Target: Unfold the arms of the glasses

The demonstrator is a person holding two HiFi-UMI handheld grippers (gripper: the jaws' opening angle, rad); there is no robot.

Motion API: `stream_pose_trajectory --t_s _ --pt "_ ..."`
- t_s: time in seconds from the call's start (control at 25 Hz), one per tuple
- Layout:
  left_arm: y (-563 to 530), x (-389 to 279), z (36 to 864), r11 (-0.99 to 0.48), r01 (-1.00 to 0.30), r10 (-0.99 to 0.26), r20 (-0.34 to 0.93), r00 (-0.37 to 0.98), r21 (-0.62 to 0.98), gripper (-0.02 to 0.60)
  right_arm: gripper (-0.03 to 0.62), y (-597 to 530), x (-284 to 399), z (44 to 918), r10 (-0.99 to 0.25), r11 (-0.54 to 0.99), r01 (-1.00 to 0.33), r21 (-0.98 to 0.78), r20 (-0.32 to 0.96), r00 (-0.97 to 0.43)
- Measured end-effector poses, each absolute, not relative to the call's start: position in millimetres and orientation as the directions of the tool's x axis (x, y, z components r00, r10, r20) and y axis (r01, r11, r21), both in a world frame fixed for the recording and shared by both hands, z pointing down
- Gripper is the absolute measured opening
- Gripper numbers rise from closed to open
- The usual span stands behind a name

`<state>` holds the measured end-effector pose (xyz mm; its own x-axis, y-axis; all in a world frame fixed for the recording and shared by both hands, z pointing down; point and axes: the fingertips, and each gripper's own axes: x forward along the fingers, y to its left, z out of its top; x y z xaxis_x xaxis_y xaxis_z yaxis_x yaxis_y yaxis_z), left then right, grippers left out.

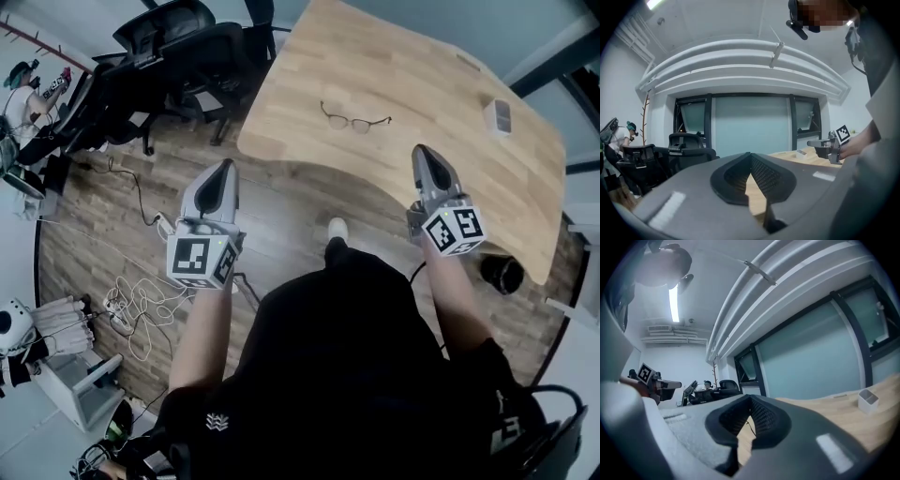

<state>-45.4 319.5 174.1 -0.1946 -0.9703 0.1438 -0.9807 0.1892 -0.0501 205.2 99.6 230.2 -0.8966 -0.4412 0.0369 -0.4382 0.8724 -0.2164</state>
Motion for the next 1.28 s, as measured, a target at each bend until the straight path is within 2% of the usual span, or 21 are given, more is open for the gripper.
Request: stream_pose_trajectory --t_s 0.44,0.72,0.92,1.28 --pt "199 -72 179 0.206 -0.973 -0.960 0.170 -0.222 -0.105 0.006 0.002 -13 174 250 -0.417 0.876 -0.414 -0.249 0.045 -0.908" --pt "155 -87 189 0.161 -0.981 -0.963 0.202 -0.179 -0.104 0.006 0.002 -42 164 264 -0.439 0.857 -0.442 -0.265 0.074 -0.895" --pt "118 -104 205 0.093 -0.992 -0.972 0.210 -0.109 -0.085 0.006 0.002 -54 161 277 -0.497 0.819 -0.507 -0.270 0.109 -0.861" --pt "50 -130 224 -0.136 -0.989 -0.967 0.225 0.119 -0.062 0.006 0.002 -54 151 289 -0.637 0.705 -0.658 -0.264 0.172 -0.752"
